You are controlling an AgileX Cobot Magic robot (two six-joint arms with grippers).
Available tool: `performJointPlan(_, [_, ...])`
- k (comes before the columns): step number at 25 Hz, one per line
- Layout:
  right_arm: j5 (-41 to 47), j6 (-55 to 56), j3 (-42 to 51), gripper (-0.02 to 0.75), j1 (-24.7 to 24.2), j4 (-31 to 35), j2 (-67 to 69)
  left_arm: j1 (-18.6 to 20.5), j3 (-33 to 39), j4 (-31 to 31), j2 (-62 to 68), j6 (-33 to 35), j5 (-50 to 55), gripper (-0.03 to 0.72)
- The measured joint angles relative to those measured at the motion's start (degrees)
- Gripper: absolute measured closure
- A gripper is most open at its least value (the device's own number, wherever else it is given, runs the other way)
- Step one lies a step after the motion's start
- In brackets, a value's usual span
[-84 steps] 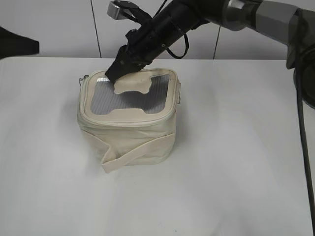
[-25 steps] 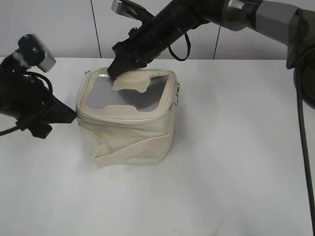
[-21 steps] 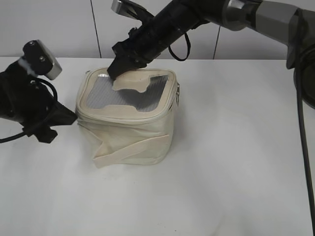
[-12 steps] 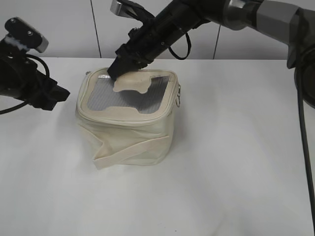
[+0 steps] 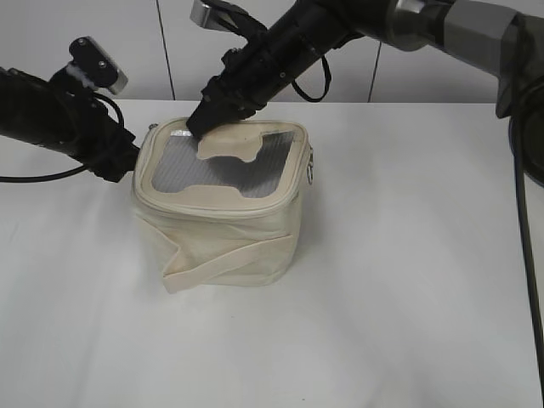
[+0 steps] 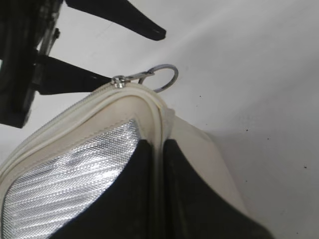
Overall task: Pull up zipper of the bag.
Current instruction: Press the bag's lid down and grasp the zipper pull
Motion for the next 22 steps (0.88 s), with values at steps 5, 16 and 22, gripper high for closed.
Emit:
performJointPlan(5, [0.11, -0.05, 0.0, 0.69, 0.0, -0.09, 0.0, 0.3, -3.13, -0.81, 3.06, 2.36, 2.33, 0.226])
performJointPlan(16, [1.55, -0.11, -0.06, 0.69, -0.22, -0.6, 0.0, 0.34, -3.29, -12.49, 3.57, 13.88, 5.0, 0.169])
performJointPlan(22, [3.43, -0.18, -0.1, 0.69, -0.53, -1.01, -0.05, -1.13, -3.47, -11.88, 3.57, 14.17, 5.34, 0.174])
